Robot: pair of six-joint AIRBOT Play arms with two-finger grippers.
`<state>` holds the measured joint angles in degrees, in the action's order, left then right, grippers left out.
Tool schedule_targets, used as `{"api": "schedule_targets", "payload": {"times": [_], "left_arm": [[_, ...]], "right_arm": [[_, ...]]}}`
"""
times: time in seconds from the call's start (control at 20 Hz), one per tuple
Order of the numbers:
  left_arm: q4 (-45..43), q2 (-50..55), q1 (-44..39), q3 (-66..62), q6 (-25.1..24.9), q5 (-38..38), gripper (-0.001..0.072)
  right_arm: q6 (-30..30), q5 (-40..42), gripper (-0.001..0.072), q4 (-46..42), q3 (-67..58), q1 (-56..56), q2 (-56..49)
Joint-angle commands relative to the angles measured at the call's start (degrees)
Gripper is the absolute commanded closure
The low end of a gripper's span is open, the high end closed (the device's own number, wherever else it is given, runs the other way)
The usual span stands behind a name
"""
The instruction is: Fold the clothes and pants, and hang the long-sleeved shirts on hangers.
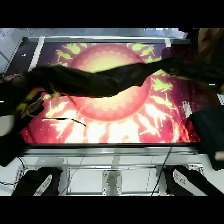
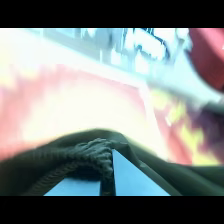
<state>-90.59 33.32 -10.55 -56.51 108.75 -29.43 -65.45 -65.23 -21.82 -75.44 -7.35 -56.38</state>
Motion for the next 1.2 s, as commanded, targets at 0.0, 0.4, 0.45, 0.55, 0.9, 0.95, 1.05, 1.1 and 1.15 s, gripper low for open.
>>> {"api": "schedule_targets", "payload": {"times": [0.0,0.4,0.45,0.55,0.9,0.95,1.05,1.1,1.15], "left_arm": [[-1.0,-3.8,0.5,-18.1,-8.9,-23.0,0.0687],[12.2,15.8,0.2,-23.4,-15.1,-30.3,0.0686],[12.2,19.3,0.3,-23.4,-15.2,-30.0,0.0686],[10.6,27.3,0.6,-23.4,-15.1,-28.0,0.0687],[9.6,51.0,5.3,-23.4,-12.2,-8.6,0.0687],[9.6,53.4,6.4,-23.4,-10.3,-4.8,0.0686],[9.6,56.2,8.5,-23.4,-8.2,-0.3,0.0686],[9.6,56.7,9.5,-23.4,-8.2,0.3,0.0686],[9.6,56.7,10.6,-23.4,-8.2,0.3,0.0686]], "right_arm": [[-7.6,-3.3,0.0706,-4.6,-12.5,1.4,10.6],[-13.3,-7.4,0.0707,-14.8,-19.6,1.8,4.5],[-13.3,-7.4,0.0707,-16.1,-19.6,1.8,1.5],[-13.2,-7.3,0.0707,-16.7,-19.6,1.8,-5.8],[-6.9,4.4,0.0705,-17.6,-19.6,4.8,-34.1],[-6.2,7.5,0.0705,-17.6,-19.6,5.9,-37.3],[-5.1,11.3,0.0705,-17.4,-19.6,8.1,-42.5],[-4.1,11.6,0.0705,-17.4,-19.6,9.0,-44.1],[-2.4,11.5,0.0705,-17.6,-19.6,9.9,-44.9]]}}
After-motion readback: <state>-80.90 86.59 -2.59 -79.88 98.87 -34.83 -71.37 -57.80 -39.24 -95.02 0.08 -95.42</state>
